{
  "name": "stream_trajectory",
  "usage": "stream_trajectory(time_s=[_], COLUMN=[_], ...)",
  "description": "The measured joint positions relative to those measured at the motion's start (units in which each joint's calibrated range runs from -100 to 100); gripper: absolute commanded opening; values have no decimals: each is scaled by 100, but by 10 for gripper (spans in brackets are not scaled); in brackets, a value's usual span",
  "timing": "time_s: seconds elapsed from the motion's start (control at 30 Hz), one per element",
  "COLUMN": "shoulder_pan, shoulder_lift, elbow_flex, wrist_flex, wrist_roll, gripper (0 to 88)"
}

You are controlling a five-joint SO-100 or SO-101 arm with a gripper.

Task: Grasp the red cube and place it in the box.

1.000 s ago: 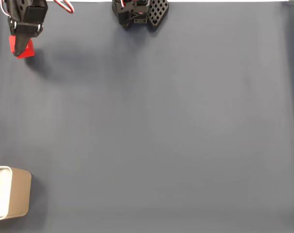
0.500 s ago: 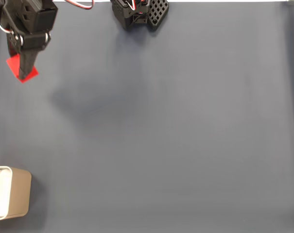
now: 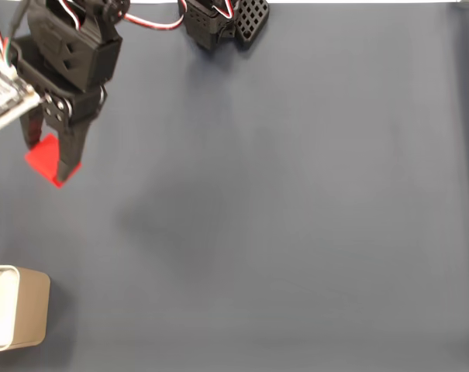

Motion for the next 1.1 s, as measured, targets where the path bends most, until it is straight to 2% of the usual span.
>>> stream_trajectory(time_s=[0.4,1.1], shoulder_pan=[-504,-504], shoulder_lift=[1407,4003], elbow_flex=[-1700,-4928], wrist_flex=[40,48], wrist_roll=[63,-29], gripper=[0,0])
